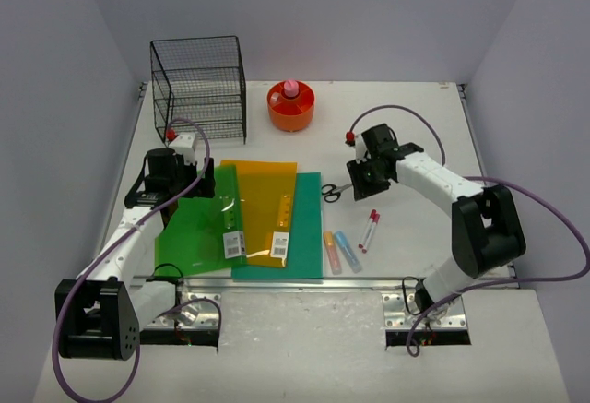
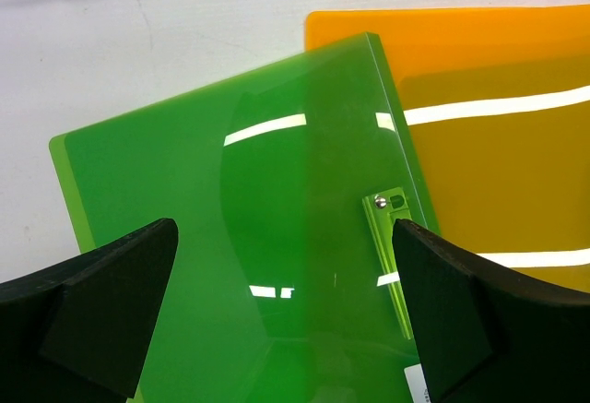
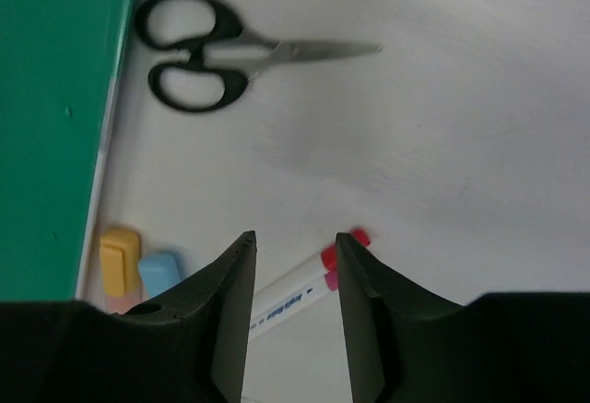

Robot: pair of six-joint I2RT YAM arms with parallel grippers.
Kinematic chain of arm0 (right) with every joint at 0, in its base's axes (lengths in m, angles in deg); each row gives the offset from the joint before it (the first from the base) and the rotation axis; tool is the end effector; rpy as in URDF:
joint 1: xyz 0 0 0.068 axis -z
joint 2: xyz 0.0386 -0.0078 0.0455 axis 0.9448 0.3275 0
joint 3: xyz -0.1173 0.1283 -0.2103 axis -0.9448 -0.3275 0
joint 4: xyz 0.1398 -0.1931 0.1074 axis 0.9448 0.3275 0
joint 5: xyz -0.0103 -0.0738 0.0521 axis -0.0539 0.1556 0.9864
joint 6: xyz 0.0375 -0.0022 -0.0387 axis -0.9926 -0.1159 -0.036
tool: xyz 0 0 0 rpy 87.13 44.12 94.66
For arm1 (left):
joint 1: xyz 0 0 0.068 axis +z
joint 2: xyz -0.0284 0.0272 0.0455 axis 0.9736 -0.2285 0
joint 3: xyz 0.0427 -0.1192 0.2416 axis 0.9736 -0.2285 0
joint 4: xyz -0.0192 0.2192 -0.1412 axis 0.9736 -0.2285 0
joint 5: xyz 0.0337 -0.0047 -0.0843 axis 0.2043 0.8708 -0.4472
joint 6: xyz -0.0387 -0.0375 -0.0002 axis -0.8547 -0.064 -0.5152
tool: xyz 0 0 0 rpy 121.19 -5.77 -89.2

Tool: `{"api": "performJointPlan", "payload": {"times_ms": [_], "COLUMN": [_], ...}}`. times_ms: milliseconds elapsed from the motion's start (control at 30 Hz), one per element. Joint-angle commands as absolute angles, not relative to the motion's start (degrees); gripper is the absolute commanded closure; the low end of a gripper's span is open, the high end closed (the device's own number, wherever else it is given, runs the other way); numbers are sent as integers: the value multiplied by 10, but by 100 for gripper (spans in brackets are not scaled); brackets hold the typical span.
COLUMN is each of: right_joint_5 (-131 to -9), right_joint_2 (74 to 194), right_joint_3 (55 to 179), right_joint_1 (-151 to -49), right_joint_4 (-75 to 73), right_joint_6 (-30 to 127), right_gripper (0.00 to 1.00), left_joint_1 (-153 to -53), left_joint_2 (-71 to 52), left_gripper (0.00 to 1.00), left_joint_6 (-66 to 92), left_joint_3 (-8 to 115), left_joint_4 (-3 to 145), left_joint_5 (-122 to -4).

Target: Organize the desk

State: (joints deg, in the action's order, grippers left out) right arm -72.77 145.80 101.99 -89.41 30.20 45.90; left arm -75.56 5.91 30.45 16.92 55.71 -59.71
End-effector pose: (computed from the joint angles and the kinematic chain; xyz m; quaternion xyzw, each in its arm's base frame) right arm 0.3024 0.1044 0.1978 -0.0881 0.9707 0.0908 0.2045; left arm 0.2231 0.0018 0.2264 0.0539 0.8966 -0.0116 0.4393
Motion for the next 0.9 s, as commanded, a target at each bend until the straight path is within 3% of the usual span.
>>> {"api": "performJointPlan", "payload": {"times_ms": [0, 400, 867], "right_joint_5": [-743, -753, -787], "right_joint_2": [1390, 1433, 1520], "right_joint_3": [966, 966, 1006], "right_joint_1": [-964, -1055, -1094], "right_joint_4": [321, 411, 390], "right_joint_6": [526, 459, 414], "right_gripper": [58, 40, 45], "left_joint_1": [-749, -749, -749], "left_joint_2": [57, 62, 58], "left_gripper": [0, 0, 0], "left_joint_6": [299, 300, 299], "left_joint_3": [195, 193, 194], "left_joint_4": [578, 579, 580], "left_joint_5": [-593, -595, -594]}}
